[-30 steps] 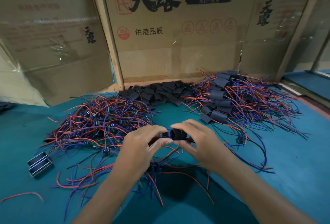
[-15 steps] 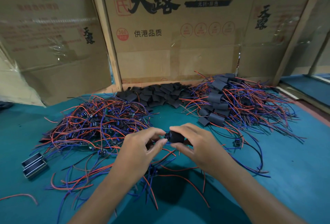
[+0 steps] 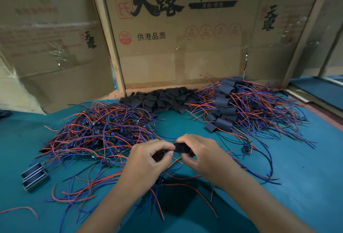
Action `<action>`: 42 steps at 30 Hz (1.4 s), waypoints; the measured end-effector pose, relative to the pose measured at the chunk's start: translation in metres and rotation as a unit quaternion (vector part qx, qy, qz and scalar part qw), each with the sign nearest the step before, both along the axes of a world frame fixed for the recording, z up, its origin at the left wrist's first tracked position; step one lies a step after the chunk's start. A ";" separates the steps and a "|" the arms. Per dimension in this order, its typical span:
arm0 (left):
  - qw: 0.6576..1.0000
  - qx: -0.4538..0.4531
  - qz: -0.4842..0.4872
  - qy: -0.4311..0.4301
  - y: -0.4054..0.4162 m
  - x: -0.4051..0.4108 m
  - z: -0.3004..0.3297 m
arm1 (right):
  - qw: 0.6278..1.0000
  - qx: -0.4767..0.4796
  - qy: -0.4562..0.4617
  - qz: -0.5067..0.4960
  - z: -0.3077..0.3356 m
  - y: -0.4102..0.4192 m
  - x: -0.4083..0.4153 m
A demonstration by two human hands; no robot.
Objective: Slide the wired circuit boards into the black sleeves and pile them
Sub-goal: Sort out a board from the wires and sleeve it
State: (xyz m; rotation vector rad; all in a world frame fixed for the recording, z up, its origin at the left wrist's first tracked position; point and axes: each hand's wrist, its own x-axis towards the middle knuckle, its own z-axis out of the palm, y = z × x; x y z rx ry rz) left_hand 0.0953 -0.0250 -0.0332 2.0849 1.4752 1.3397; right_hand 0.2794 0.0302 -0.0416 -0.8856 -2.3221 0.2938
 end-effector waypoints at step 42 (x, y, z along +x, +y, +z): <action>0.927 -0.047 0.204 0.312 0.025 -0.045 -0.025 | 0.936 -0.096 -0.218 -0.258 -0.019 0.239 -0.076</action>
